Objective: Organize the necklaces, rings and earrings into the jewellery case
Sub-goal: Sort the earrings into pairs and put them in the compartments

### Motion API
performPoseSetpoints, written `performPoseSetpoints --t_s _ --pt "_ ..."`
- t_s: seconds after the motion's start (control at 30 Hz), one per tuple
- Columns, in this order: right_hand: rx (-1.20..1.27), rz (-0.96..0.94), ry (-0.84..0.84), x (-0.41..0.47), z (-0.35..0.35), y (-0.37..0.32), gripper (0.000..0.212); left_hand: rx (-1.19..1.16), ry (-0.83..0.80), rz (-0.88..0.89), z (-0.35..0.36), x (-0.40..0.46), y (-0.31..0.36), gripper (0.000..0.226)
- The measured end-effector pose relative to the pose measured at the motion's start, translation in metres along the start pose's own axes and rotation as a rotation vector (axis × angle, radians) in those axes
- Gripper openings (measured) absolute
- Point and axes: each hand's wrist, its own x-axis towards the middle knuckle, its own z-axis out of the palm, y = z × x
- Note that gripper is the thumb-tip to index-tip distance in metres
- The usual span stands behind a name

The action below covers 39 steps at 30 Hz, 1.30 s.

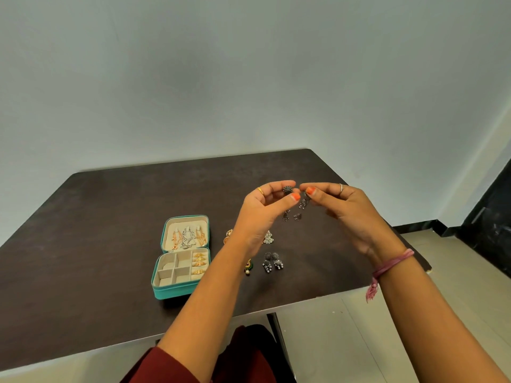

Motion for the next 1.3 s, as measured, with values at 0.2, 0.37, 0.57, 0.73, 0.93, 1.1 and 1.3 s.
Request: performPoseSetpoints --t_s 0.2,0.37,0.57,0.73,0.93,1.1,1.3 --pt "0.115 0.024 0.026 -0.001 0.005 0.000 0.024 0.048 0.003 0.060 0.002 -0.002 0.007 0.021" --pt "0.187 0.103 0.020 -0.001 0.007 0.002 0.020 0.117 -0.021 0.102 0.000 -0.006 0.010 0.033" --pt "0.123 0.097 -0.057 -0.003 0.004 0.002 0.019 0.243 -0.004 0.171 -0.002 -0.011 0.016 0.028" --pt "0.016 0.021 -0.140 -0.006 0.003 0.005 0.017 0.281 -0.009 0.215 -0.003 -0.012 0.021 0.029" --pt "0.247 0.058 -0.158 -0.008 0.005 0.012 0.019 0.281 -0.045 0.231 -0.005 -0.010 0.025 0.030" --pt "0.430 0.089 -0.235 -0.011 0.009 0.011 0.018 0.273 -0.121 0.229 -0.007 -0.004 0.033 0.028" --pt "0.526 0.108 -0.270 -0.012 0.013 0.016 0.013 0.193 -0.182 0.124 -0.007 0.004 0.031 0.025"
